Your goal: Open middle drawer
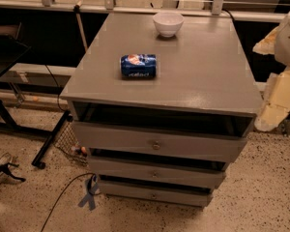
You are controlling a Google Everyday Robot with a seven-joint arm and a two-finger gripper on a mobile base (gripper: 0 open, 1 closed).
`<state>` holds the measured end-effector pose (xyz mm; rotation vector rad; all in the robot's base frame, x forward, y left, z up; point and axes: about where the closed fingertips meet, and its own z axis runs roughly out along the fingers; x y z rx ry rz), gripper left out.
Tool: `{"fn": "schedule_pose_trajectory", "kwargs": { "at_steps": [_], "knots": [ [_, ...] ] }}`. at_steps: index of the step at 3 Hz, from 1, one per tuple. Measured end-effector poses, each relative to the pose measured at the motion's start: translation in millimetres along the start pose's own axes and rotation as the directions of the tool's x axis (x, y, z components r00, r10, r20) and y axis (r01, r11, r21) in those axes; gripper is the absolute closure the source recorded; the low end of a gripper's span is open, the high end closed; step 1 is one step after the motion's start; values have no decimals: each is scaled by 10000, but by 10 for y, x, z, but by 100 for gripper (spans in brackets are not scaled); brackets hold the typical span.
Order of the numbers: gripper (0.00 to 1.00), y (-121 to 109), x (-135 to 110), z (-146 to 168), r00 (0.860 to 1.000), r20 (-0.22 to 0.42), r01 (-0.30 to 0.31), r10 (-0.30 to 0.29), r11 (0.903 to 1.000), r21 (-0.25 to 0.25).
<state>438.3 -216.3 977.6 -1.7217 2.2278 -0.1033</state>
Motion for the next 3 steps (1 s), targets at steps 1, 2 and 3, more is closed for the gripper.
{"fn": "schedule_pose_trajectory", "kwargs": {
  "at_steps": [1,2,3],
  "knots": [
    [0,0,0,0,10000,1,0,0,10000,2],
    [0,129,10,196,9999,-3,-161,161,9994,-317],
    [0,431,15,552,9991,-9,-415,416,9965,-722]
  ]
}}
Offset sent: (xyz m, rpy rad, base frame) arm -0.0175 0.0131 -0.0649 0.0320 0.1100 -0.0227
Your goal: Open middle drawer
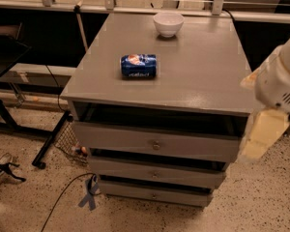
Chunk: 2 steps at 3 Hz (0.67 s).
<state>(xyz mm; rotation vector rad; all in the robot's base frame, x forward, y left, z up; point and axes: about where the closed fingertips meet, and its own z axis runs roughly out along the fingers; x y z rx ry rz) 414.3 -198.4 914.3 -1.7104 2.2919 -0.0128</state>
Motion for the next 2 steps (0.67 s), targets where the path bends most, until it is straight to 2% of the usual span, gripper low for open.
{"fn": "schedule_pose_trajectory", "kwargs": {
  "at_steps": [2],
  "knots": [
    [0,666,44,876,9997,-190,-149,130,9949,-993]
  ]
}}
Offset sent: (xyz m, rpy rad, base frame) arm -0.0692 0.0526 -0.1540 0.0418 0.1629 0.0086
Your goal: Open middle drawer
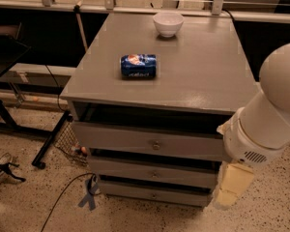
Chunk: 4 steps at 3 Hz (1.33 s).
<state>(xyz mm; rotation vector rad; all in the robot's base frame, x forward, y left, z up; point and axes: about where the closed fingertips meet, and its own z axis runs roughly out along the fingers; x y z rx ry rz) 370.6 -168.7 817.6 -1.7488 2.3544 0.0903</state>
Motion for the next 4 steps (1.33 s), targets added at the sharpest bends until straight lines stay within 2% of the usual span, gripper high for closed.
{"fn": "schedule_pose_trajectory", "kwargs": {
  "at_steps": [1,2,3,4],
  "knots": [
    [0,-2,-2,-3,10000,4,2,-2,10000,6],
    [0,65,64,260,9999,-1,-162,162,9993,-350],
    [0,192,125,731,9993,100,-345,353,9965,-757],
    [0,314,145,1167,9985,307,-417,446,9952,-888]
  ]
}}
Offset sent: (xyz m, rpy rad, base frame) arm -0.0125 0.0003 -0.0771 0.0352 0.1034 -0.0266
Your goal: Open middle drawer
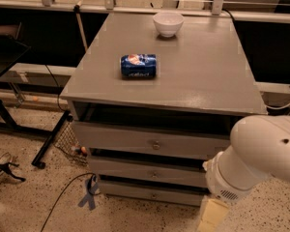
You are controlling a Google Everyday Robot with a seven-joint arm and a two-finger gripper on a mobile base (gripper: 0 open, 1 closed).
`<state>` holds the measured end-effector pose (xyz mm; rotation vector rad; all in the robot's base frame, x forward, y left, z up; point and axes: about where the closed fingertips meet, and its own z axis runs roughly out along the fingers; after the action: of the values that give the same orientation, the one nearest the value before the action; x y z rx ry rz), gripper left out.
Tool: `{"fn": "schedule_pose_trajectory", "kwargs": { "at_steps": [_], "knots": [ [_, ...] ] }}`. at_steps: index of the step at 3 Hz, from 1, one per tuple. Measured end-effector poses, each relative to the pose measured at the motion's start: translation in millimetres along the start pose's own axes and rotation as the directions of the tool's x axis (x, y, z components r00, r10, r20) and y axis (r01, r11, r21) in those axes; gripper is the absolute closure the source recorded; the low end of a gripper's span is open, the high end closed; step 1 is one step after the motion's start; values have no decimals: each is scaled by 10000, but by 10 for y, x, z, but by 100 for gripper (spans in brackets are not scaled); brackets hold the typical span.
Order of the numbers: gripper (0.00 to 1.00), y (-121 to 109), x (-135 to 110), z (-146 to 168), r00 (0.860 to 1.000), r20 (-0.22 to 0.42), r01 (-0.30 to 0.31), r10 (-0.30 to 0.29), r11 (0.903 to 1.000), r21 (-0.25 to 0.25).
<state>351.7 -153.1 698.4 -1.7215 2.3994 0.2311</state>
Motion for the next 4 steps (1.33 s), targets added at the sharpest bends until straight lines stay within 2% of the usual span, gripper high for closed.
{"fn": "schedule_pose_trajectory", "kwargs": {
  "at_steps": [1,2,3,4],
  "knots": [
    [0,61,-2,461,9993,372,-67,70,10000,-62],
    [0,1,-53,942,9956,928,-142,141,9999,3],
    [0,1,-53,942,9956,928,-141,140,9999,3],
    [0,-56,-48,1122,9953,937,-258,241,9995,170]
  ]
}}
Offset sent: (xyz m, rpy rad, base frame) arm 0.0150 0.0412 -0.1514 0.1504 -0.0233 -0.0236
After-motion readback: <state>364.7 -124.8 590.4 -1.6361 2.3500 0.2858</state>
